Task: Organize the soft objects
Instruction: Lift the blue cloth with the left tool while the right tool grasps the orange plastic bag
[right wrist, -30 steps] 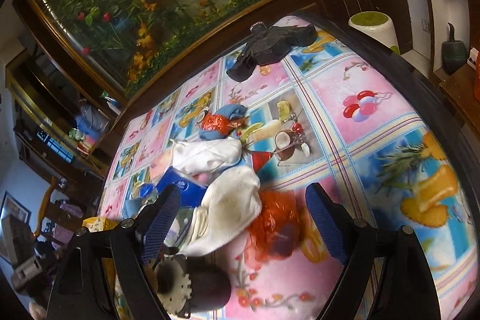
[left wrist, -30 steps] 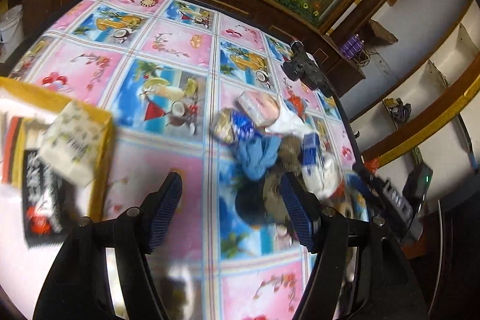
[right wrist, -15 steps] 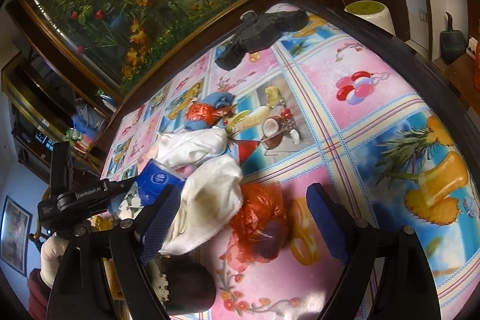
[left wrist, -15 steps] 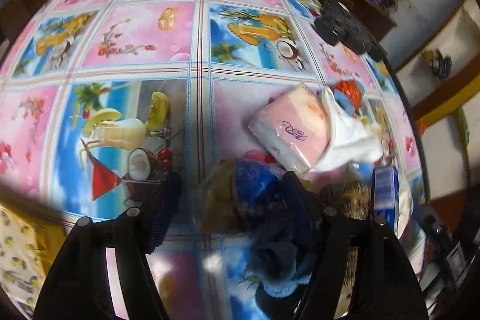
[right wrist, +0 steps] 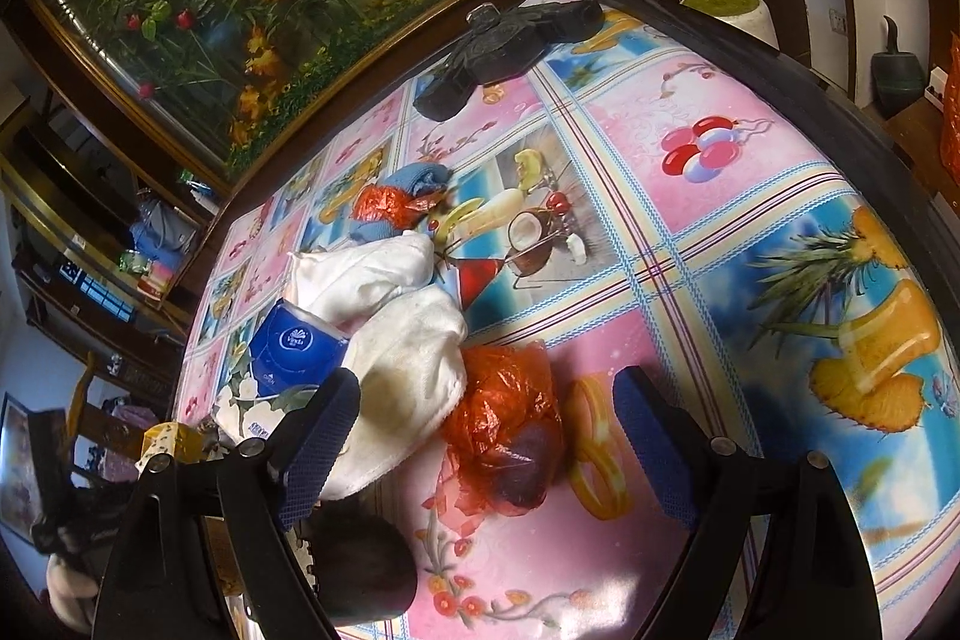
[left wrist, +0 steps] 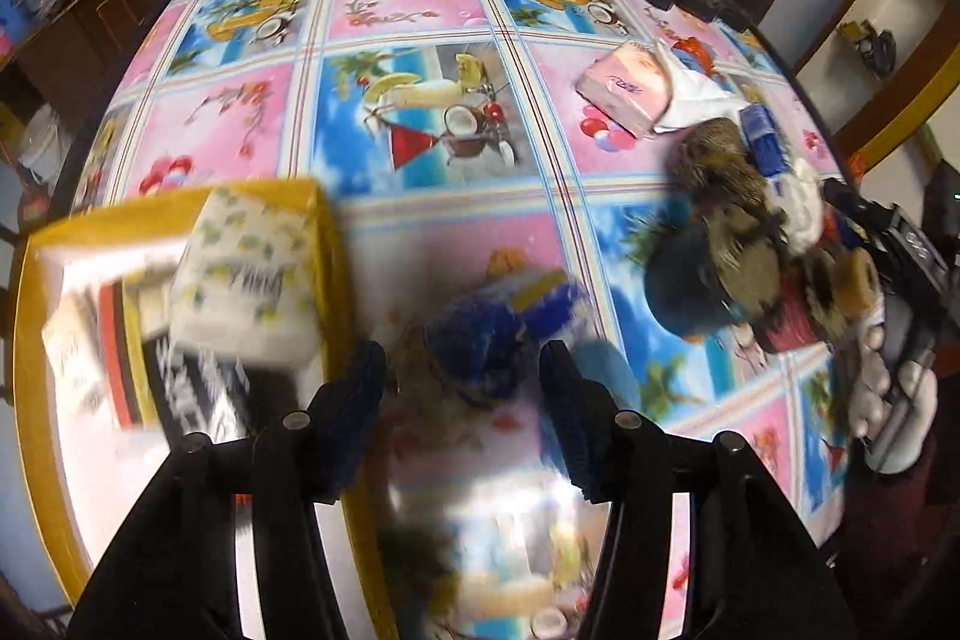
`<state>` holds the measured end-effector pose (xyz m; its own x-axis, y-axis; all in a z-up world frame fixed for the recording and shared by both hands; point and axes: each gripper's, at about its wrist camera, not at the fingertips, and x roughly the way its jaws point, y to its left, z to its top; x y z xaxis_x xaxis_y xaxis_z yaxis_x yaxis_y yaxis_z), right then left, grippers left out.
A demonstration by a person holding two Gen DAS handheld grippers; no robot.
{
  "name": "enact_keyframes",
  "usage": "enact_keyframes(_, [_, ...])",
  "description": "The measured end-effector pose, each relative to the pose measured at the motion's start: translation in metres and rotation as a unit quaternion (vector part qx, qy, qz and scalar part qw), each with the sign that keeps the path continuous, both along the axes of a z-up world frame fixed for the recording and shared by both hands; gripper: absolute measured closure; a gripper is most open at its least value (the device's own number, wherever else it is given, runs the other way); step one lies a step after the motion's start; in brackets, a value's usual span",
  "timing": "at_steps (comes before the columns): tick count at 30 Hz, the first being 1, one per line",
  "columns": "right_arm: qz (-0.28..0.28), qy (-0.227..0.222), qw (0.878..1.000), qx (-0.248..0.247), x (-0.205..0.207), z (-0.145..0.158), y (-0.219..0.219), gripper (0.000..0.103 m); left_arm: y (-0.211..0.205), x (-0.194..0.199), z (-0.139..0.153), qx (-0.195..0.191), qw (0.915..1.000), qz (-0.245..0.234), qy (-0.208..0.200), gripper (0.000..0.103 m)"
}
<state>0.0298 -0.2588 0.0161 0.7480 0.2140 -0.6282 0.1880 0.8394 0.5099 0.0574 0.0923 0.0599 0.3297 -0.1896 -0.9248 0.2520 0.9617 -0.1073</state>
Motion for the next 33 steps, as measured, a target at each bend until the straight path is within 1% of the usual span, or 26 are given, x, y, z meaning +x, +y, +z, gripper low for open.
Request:
enact_keyframes(2, [-0.001,-0.001,1.000,-0.003,-0.001,0.001,0.001,0.016,0.001,-0.016,0.007,-0.033,0.9994,-0.006,-0.012,0.051])
enact_keyframes(3, [-0.001,-0.002,1.000,-0.004,-0.002,0.001,0.001,0.016,-0.001,-0.023,0.009,-0.041,0.9989,-0.012,-0.020,0.050])
enact_keyframes(5, [-0.003,-0.003,1.000,-0.005,-0.003,0.001,0.000,0.016,-0.012,-0.038,0.011,-0.041,0.9980,-0.022,-0.043,0.046])
enact_keyframes(7, [-0.005,-0.004,1.000,-0.004,-0.005,0.001,-0.001,0.015,-0.027,-0.051,0.007,-0.031,0.9970,-0.038,-0.060,0.046])
enact_keyframes(8, [-0.005,-0.004,1.000,-0.004,-0.006,0.001,-0.001,0.015,-0.036,-0.054,0.004,-0.019,0.9968,-0.043,-0.064,0.046])
enact_keyframes(11, [-0.005,-0.003,1.000,-0.002,-0.007,0.001,-0.001,0.015,-0.059,-0.051,-0.012,0.015,0.9960,-0.053,-0.070,0.046])
enact_keyframes(14, [-0.008,-0.003,1.000,-0.006,-0.008,0.002,-0.001,0.015,-0.072,-0.040,-0.028,0.039,0.9948,-0.045,-0.083,0.046])
enact_keyframes(16, [-0.012,-0.005,1.000,-0.004,-0.009,0.003,-0.004,0.015,-0.075,-0.037,-0.034,0.040,0.9947,-0.035,-0.088,0.046])
enact_keyframes(17, [-0.017,-0.006,1.000,0.002,-0.010,0.004,-0.009,0.015,-0.075,-0.037,-0.035,0.031,0.9950,-0.037,-0.087,0.047])
enact_keyframes(18, [-0.017,-0.006,1.000,0.002,-0.010,0.004,-0.009,0.015,-0.075,-0.038,-0.034,0.019,0.9953,-0.038,-0.087,0.058])
enact_keyframes(19, [-0.019,-0.007,1.000,0.006,-0.010,0.004,-0.011,0.015,-0.073,-0.041,-0.033,0.006,0.9955,-0.038,-0.087,0.064])
enact_keyframes(23, [-0.036,-0.018,0.999,0.031,-0.016,0.006,-0.027,0.015,-0.063,-0.055,-0.021,-0.030,0.9943,-0.025,-0.100,0.065])
enact_keyframes(27, [-0.046,-0.022,0.998,0.045,-0.022,0.003,-0.037,0.013,-0.049,-0.075,-0.007,-0.077,0.9913,-0.014,-0.106,0.064])
enact_keyframes(29, [-0.041,-0.018,0.998,0.036,-0.020,0.003,-0.033,0.013,-0.044,-0.087,-0.002,-0.091,0.9894,-0.013,-0.112,0.064])
enact_keyframes(31, [-0.026,-0.014,0.999,0.021,-0.017,0.003,-0.025,0.014,-0.041,-0.096,0.001,-0.096,0.9885,-0.009,-0.117,0.064])
enact_keyframes(33, [-0.015,-0.007,1.000,-0.007,-0.012,0.007,-0.015,0.016,-0.038,-0.104,0.003,-0.099,0.9875,-0.003,-0.123,0.064])
